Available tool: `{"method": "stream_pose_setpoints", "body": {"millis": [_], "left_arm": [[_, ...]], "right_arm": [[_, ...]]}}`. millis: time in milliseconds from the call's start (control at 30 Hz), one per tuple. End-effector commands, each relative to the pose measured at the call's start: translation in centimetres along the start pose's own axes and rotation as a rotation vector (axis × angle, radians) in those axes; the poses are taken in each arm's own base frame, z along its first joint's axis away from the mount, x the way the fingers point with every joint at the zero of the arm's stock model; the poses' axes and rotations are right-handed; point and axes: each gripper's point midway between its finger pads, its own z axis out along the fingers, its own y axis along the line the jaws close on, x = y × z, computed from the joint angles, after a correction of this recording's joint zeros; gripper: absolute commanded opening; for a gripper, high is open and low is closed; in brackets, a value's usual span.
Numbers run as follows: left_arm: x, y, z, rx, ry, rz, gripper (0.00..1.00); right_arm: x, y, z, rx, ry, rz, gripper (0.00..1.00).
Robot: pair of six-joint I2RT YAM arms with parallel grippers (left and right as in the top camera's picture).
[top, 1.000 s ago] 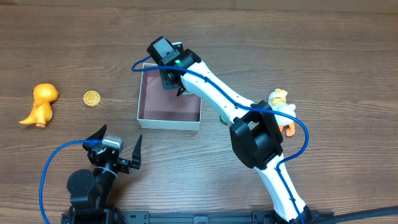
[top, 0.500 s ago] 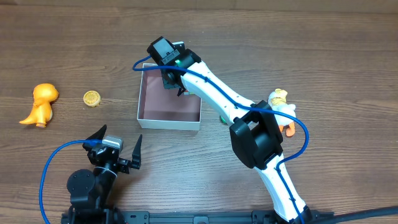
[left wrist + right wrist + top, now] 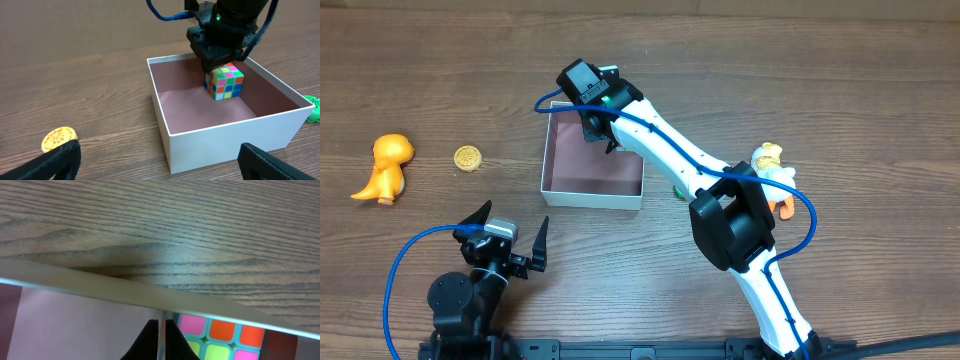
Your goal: Pack container
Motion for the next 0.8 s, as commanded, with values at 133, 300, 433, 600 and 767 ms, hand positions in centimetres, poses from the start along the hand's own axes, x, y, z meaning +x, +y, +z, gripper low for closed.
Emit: {"method": "stream_pose_setpoints", "body": {"millis": [133, 300, 433, 600, 767], "left_arm": [[-0.1, -0.2, 0.0, 0.008, -0.008, 0.023, 1.00], [-0.1, -0.2, 0.0, 0.008, -0.008, 0.023, 1.00], [-0.1, -0.2, 0.0, 0.008, -0.008, 0.023, 1.00], [-0.1, -0.2, 0.0, 0.008, -0.008, 0.023, 1.00], [-0.1, -0.2, 0.0, 0.008, -0.008, 0.023, 1.00]], "right_arm": [[-1.8, -0.5, -2.5, 0.005, -0.042, 0.021, 0.09], [-2.4, 0.2, -3.9, -0.041, -0.037, 0.024, 0.08], [-3.0, 0.1, -5.2, -0.048, -0.044, 0.024, 0.09], [-4.2, -0.6, -8.7, -0.054, -0.062, 0.031, 0.09], [-6.3, -3.6, -14.0, -0.028, -0.118, 0.066, 0.10]]}}
